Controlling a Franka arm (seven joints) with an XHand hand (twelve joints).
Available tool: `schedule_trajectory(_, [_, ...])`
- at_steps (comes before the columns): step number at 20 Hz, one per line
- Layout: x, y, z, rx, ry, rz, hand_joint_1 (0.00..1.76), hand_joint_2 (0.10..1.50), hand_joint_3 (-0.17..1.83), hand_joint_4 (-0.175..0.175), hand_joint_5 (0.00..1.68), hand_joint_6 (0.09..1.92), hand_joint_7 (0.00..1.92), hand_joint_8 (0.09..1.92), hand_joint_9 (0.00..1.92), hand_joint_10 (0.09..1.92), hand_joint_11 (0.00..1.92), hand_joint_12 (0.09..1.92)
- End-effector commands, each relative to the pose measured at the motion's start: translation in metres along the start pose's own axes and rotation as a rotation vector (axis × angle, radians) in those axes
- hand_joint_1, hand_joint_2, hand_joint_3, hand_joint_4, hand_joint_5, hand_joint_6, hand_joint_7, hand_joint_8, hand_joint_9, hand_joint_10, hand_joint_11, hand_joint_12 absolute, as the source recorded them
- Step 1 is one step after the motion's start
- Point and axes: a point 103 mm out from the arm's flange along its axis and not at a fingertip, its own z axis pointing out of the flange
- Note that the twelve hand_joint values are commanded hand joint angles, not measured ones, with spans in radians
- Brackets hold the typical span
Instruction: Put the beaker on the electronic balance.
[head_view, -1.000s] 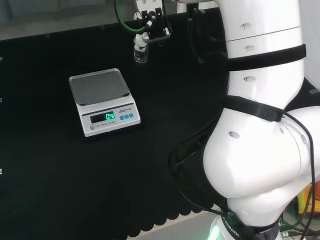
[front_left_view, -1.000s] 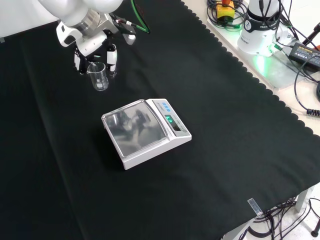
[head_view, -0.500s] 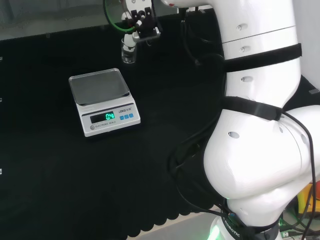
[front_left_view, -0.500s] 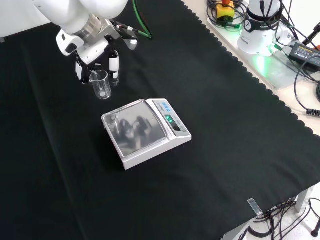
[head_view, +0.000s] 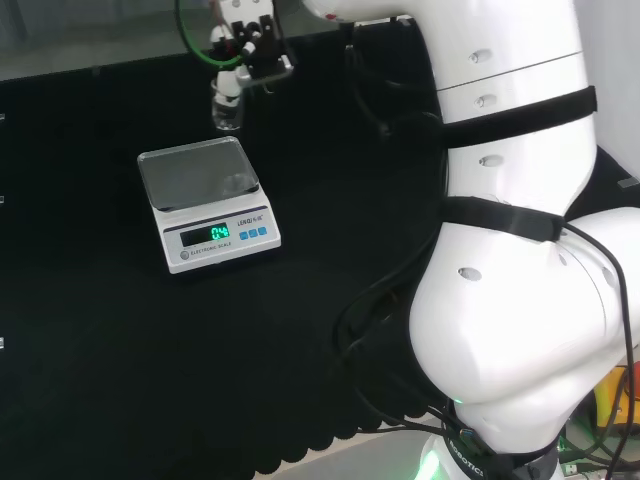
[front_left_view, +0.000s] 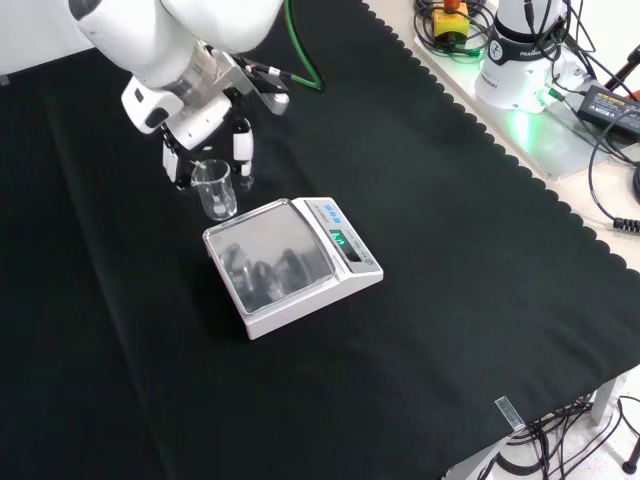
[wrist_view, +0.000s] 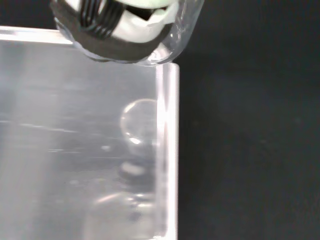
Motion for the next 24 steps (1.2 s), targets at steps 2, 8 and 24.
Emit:
schedule_trajectory(2, [0.040,-0.002,0.005,0.019,-0.009,-0.056,1.04,0.75,0.56,-0.175,0.83,0.74,0.94,0.72,1.37,0.19,1.42,0.64])
schedule_trajectory(8, [0.052,-0.004,0.018,0.033,-0.019,-0.062,1.03,0.75,0.56,-0.175,0.83,0.74,0.94,0.72,1.37,0.19,1.42,0.64])
schedule_trajectory(24, [0.093,-0.015,0.043,0.085,-0.053,-0.072,1.02,0.75,0.56,-0.175,0.82,0.74,0.93,0.72,1.36,0.18,1.41,0.65])
